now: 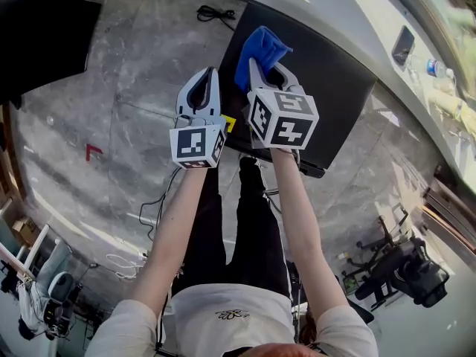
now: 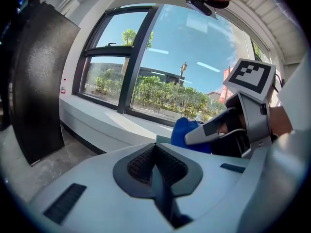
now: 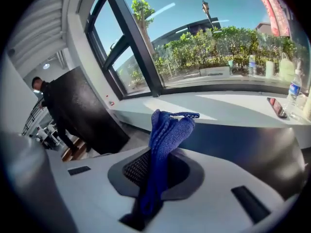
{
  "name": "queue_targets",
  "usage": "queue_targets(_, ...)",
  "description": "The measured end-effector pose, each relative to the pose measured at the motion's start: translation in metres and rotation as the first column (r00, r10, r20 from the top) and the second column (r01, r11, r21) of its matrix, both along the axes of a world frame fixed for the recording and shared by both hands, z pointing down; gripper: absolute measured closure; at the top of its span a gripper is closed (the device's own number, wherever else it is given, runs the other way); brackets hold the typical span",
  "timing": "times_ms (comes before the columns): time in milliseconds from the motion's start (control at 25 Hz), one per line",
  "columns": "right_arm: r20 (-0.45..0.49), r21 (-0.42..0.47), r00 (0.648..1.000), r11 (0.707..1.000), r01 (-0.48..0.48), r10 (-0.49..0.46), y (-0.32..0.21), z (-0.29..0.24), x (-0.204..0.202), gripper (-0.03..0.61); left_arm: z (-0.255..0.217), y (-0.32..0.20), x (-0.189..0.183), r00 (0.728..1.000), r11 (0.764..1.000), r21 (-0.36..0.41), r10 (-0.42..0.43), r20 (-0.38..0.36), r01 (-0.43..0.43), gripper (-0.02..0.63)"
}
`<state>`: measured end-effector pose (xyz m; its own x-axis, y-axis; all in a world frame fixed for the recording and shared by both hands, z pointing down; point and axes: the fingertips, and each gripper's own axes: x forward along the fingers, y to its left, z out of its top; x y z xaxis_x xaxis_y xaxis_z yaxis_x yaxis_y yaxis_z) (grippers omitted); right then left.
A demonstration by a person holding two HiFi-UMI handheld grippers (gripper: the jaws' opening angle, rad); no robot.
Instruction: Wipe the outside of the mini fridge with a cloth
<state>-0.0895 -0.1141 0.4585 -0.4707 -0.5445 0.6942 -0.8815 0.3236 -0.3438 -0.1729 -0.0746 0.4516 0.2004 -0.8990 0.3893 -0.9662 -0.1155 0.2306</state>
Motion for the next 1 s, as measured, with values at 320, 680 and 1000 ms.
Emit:
queue_targets(320, -0.034, -0.085, 0.998, 0.995, 0.047, -0.05, 0.009, 0.043, -0.048, 0.517, 0.011, 0.002, -0.029, 1.0, 1.0, -0.008, -0.006, -0.002, 0.006, 0.609)
queue_targets(680, -0.162, -0.073, 0.98, 0.992, 0.106, -0.117, 0.009, 0.054, -0.054, 0.517, 0.015, 0.004, -0.038, 1.0, 1.0, -0.024, -0.008, -0.004, 0.008, 0.609)
queue_targets(1000, -0.185, -0.061, 0.978, 0.994, 0.089, -0.099, 0.016, 0.058, -0.016, 0.517, 0.016, 0.003, 0.005, 0.999, 0.999, -0.022, 0.037, -0.009, -0.038, 0.609)
